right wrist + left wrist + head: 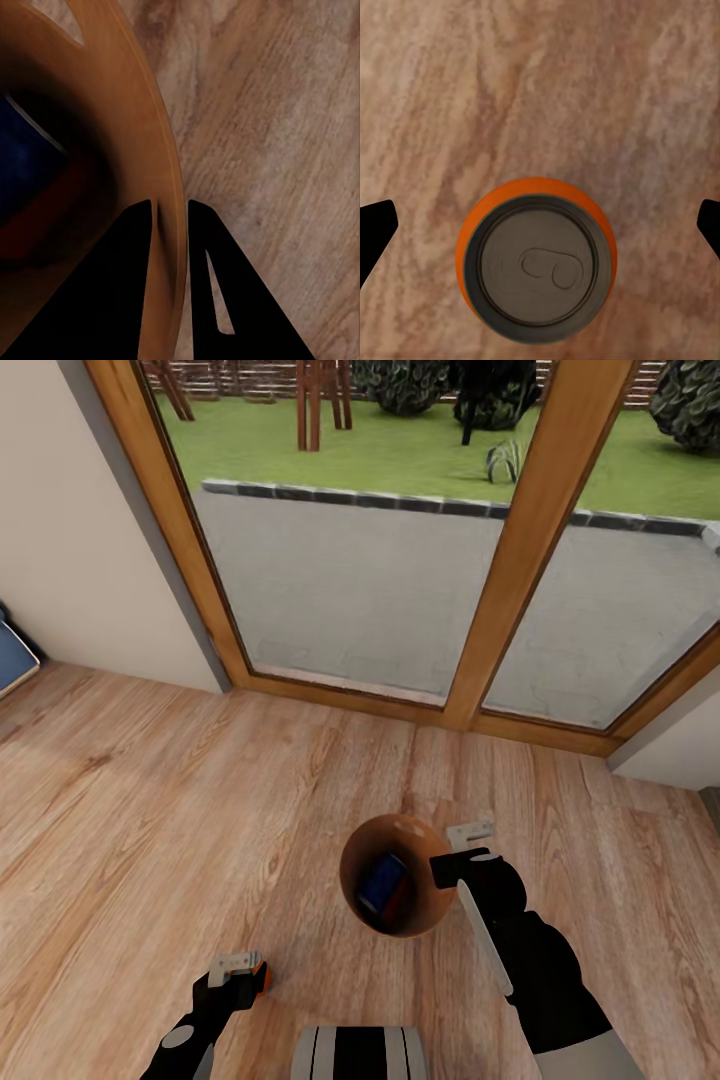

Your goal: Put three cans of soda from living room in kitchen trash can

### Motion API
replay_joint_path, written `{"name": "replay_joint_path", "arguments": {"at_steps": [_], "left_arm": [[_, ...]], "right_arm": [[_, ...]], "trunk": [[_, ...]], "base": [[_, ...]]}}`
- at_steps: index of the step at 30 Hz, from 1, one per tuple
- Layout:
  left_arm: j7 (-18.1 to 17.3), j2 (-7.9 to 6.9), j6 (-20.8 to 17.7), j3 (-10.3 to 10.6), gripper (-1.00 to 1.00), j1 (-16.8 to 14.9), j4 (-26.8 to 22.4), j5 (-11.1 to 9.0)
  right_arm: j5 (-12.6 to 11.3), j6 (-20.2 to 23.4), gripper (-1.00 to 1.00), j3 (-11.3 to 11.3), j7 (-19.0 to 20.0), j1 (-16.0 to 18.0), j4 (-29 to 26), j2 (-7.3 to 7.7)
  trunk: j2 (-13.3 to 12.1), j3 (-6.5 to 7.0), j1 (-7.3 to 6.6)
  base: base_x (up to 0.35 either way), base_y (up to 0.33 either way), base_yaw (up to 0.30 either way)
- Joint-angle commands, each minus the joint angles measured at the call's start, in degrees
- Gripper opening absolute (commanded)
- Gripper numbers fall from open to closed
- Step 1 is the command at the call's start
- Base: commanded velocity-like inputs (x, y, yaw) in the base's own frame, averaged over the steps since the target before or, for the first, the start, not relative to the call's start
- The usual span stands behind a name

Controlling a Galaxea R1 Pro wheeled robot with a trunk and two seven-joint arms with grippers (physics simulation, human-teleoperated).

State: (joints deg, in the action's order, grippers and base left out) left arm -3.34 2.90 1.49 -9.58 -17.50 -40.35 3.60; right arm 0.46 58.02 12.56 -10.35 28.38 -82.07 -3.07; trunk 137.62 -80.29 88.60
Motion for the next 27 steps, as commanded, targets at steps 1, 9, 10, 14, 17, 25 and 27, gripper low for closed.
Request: {"name": "replay_joint_path", "arguments": {"at_steps": [1,9,10,14,17,25,27], "left_arm": [[0.0,0.00,0.0,0.0,1.00,0.0,0.0,0.0],[0.0,0.00,0.0,0.0,1.00,0.0,0.0,0.0],[0.0,0.00,0.0,0.0,1.00,0.0,0.0,0.0],[0.0,0.00,0.0,0.1,1.00,0.0,0.0,0.0],[0.0,0.00,0.0,0.1,1.00,0.0,0.1,0.0],[0.0,0.00,0.0,0.1,1.00,0.0,0.1,0.0],[0.0,0.00,0.0,0.2,1.00,0.0,0.1,0.0]], "right_arm": [[-0.8,-0.1,-1.00,0.0,0.3,0.0,0.0,-0.01],[-0.8,-0.1,-1.00,0.0,0.3,0.0,0.0,-0.01],[-0.8,-0.1,-1.00,0.0,0.3,0.0,0.0,-0.01],[-0.8,-0.1,-1.00,0.0,0.3,0.0,0.0,-0.01],[-0.8,-0.1,-1.00,0.0,0.3,0.0,0.0,-0.01],[-0.8,-0.1,-1.00,0.0,0.3,0.0,0.0,-0.01],[-0.8,-0.1,-1.00,0.0,0.3,0.0,0.0,-0.01]], "trunk": [[0.0,-0.03,0.00],[0.0,-0.61,0.00],[0.0,-0.66,0.00],[0.0,-0.73,0.00],[1.2,-1.28,0.65],[2.4,-1.83,1.31],[2.4,-1.83,1.31]], "base": [[0.000,0.000,0.000],[0.000,0.000,0.000],[0.000,0.000,0.000],[0.000,0.000,0.000],[0.000,0.000,0.000],[0.000,0.000,0.000],[0.000,0.000,0.000]]}}
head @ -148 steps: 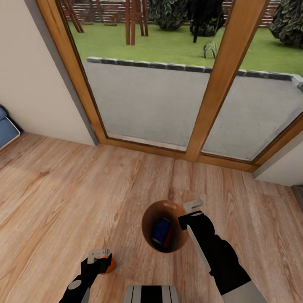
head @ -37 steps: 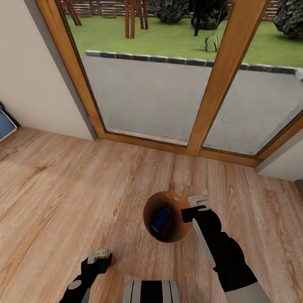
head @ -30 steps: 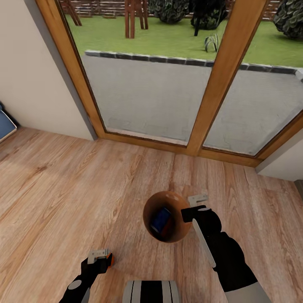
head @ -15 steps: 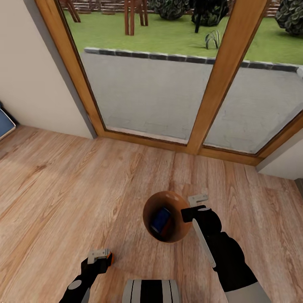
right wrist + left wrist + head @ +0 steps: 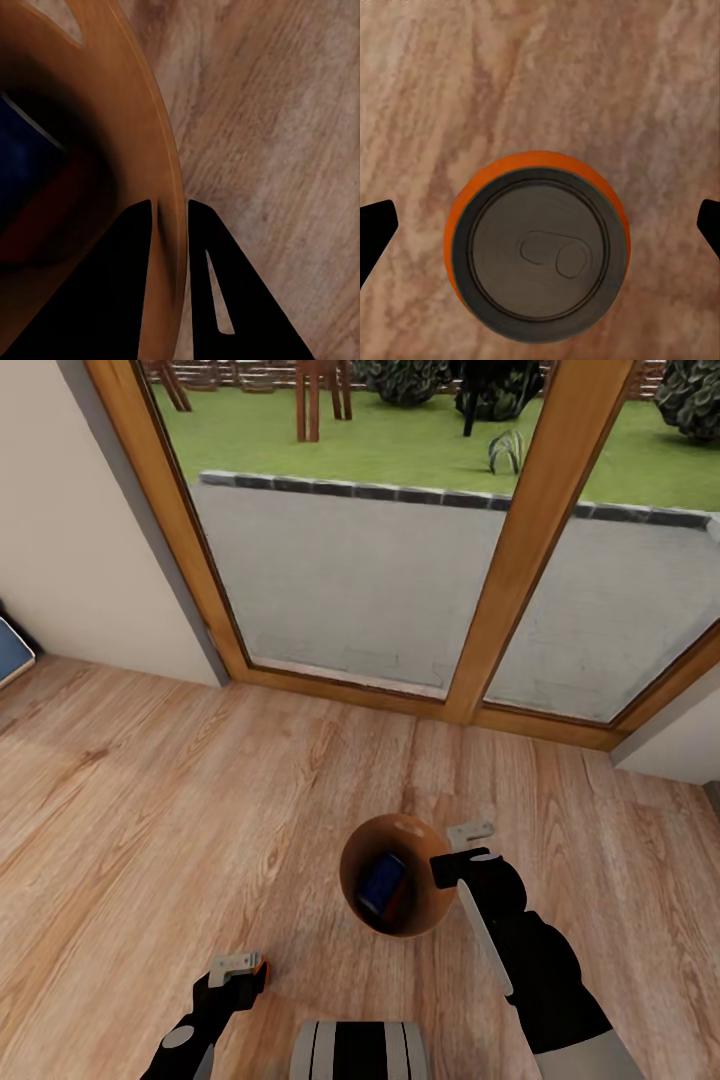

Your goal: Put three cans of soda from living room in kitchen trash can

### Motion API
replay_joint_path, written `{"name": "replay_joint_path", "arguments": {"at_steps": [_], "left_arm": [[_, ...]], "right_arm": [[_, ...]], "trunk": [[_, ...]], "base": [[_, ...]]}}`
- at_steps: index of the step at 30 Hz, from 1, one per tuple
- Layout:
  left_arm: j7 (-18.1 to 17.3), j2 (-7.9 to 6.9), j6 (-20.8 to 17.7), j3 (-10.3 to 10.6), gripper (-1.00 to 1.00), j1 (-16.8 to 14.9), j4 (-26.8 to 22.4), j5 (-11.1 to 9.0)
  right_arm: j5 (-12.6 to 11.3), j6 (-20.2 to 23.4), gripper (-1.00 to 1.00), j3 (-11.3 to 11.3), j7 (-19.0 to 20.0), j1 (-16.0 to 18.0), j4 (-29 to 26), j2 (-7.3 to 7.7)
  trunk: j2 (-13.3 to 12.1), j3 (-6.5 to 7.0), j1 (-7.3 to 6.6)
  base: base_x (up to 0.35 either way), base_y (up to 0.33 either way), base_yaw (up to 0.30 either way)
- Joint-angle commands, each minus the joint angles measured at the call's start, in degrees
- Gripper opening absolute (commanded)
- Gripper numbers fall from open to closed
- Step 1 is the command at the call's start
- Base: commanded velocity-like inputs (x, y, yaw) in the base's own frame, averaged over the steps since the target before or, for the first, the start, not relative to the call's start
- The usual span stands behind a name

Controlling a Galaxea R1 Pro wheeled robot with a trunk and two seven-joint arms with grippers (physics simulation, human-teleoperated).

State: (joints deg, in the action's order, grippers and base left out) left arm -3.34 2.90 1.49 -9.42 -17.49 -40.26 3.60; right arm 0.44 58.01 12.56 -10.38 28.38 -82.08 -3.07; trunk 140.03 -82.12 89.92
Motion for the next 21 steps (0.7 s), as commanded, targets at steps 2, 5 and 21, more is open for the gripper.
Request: {"name": "replay_joint_path", "arguments": {"at_steps": [2,5,21], "left_arm": [[0.0,0.00,0.0,0.0,1.00,0.0,0.0,0.0],[0.0,0.00,0.0,0.0,1.00,0.0,0.0,0.0],[0.0,0.00,0.0,0.0,1.00,0.0,0.0,0.0]], "right_arm": [[-0.8,-0.1,-1.00,0.0,0.3,0.0,0.0,-0.01],[-0.8,-0.1,-1.00,0.0,0.3,0.0,0.0,-0.01],[-0.8,-0.1,-1.00,0.0,0.3,0.0,0.0,-0.01]], "trunk": [[0.8,-0.36,0.43],[2.0,-0.89,1.09],[3.2,-1.65,1.78]], "base": [[0.000,0.000,0.000],[0.000,0.000,0.000],[0.000,0.000,0.000]]}}
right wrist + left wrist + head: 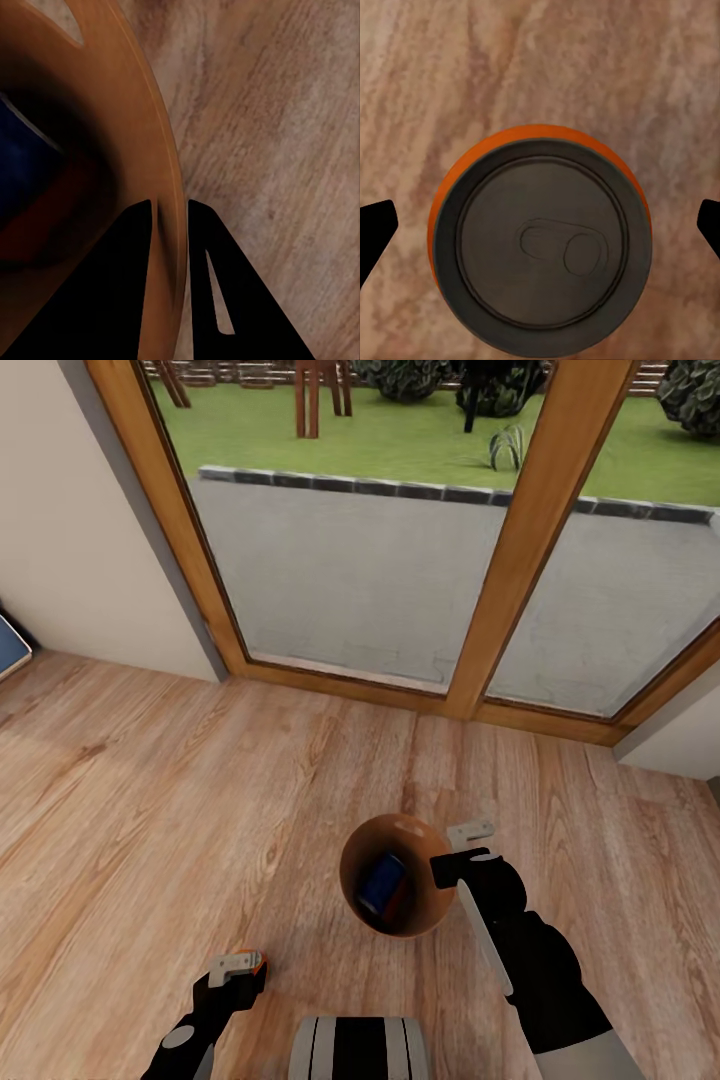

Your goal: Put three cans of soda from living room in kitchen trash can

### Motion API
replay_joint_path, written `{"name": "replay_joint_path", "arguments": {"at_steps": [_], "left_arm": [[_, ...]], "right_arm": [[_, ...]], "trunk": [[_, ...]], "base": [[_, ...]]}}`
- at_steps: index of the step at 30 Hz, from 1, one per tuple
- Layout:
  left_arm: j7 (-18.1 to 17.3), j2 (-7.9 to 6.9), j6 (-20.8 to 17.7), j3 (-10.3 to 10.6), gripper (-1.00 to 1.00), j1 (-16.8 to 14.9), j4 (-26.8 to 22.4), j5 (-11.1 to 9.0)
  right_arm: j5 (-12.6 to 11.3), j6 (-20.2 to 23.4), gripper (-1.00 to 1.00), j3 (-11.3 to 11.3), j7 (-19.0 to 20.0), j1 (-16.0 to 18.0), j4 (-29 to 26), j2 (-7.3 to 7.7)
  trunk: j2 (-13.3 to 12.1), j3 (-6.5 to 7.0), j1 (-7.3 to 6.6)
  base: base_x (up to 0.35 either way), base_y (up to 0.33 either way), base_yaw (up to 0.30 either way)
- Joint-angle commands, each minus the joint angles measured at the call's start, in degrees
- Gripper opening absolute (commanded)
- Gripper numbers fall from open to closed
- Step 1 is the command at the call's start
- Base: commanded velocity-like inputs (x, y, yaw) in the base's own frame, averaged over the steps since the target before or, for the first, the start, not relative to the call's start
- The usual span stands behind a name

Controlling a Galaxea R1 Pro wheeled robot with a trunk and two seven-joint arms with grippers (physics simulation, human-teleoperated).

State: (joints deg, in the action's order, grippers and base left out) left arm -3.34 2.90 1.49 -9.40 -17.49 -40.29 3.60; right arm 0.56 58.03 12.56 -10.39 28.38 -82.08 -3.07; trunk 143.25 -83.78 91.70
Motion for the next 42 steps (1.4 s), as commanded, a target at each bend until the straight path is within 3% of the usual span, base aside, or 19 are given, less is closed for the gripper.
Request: {"name": "replay_joint_path", "arguments": {"at_steps": [1,6,7,24,42], "left_arm": [[0.0,0.00,0.0,0.0,1.00,0.0,0.0,0.0],[0.0,0.00,0.0,0.0,1.00,0.0,0.0,0.0],[0.0,0.00,0.0,0.0,-1.00,0.0,0.0,0.0],[0.0,0.00,0.0,0.0,-1.00,0.0,-0.1,0.0],[0.0,0.00,0.0,0.0,-1.00,0.0,-0.1,0.0]], "right_arm": [[-0.9,-0.1,-1.00,0.0,0.3,0.0,0.0,-0.01],[-0.9,-0.1,-1.00,0.0,0.3,0.0,0.0,-0.01],[-0.9,-0.1,-1.00,0.0,0.3,0.0,0.0,-0.01],[-0.9,-0.1,-1.00,0.0,0.3,0.0,0.0,0.00],[-0.9,-0.1,-1.00,0.0,0.3,0.0,0.0,-0.01]], "trunk": [[0.0,0.00,0.00],[0.0,0.00,0.00],[0.0,0.00,0.00],[0.0,0.23,-0.03],[-7.2,3.46,-3.98]], "base": [[0.000,0.000,0.000],[0.000,0.000,0.000],[0.000,0.000,0.000],[0.000,0.000,0.000],[0.000,0.000,0.000]]}}
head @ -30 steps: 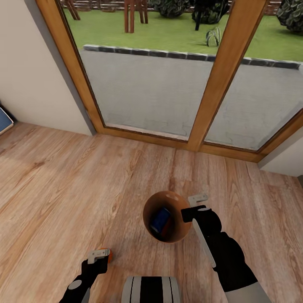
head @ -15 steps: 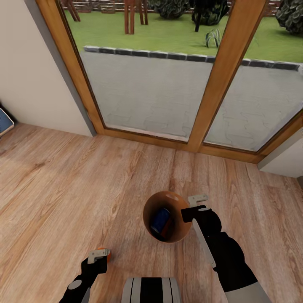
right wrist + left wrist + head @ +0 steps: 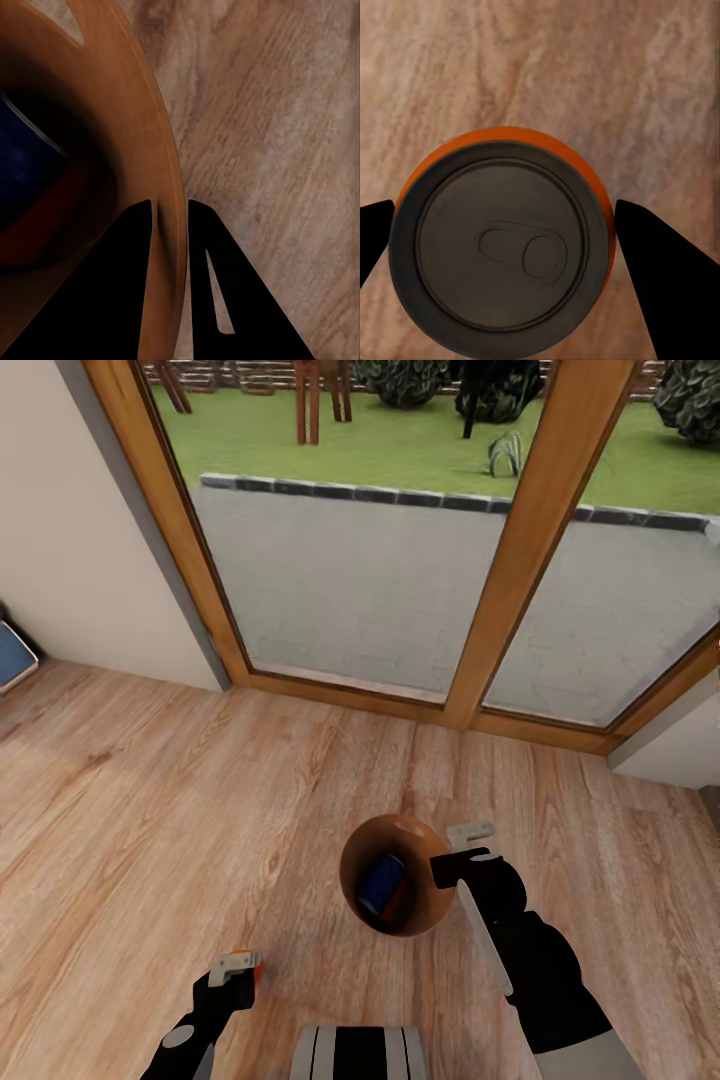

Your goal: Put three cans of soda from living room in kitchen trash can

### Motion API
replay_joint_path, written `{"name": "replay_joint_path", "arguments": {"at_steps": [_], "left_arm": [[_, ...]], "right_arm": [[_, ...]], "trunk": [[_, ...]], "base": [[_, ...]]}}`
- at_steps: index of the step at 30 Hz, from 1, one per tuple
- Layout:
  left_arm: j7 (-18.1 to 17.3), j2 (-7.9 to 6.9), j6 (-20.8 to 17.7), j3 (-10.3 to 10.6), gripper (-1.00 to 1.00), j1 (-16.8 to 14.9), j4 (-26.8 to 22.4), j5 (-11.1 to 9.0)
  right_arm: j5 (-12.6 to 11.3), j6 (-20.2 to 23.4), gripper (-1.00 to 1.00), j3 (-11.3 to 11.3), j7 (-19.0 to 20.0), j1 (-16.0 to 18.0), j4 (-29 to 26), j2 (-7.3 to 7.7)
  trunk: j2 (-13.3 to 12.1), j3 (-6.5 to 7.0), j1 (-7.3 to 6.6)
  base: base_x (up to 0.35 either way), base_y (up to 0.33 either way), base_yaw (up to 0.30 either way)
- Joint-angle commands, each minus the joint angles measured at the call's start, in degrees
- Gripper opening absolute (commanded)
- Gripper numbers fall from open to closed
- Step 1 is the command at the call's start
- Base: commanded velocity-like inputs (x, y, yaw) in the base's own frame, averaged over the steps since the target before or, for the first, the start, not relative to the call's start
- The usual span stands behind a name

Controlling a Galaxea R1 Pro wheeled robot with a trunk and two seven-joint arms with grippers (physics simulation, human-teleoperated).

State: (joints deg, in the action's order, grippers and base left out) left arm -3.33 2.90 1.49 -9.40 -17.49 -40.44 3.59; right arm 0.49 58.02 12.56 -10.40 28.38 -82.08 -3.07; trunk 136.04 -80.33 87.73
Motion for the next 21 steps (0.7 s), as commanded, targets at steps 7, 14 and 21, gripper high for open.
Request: {"name": "replay_joint_path", "arguments": {"at_steps": [7,14,21], "left_arm": [[0.0,0.00,0.0,0.0,-1.00,0.0,0.0,0.0],[0.0,0.00,0.0,0.0,-1.00,0.0,0.0,0.0],[0.0,0.00,0.0,0.0,-1.00,0.0,0.0,0.0]], "right_arm": [[-0.8,-0.1,-1.00,0.0,0.3,0.0,0.0,-0.01],[-0.8,-0.1,-1.00,0.0,0.3,0.0,0.0,-0.01],[-0.8,-0.1,-1.00,0.0,0.3,0.0,0.0,-0.01]], "trunk": [[-2.8,1.55,-1.55],[-5.6,3.42,-3.08],[-8.4,5.32,-4.62]], "base": [[0.000,0.000,0.000],[0.000,0.000,0.000],[0.000,0.000,0.000]]}}
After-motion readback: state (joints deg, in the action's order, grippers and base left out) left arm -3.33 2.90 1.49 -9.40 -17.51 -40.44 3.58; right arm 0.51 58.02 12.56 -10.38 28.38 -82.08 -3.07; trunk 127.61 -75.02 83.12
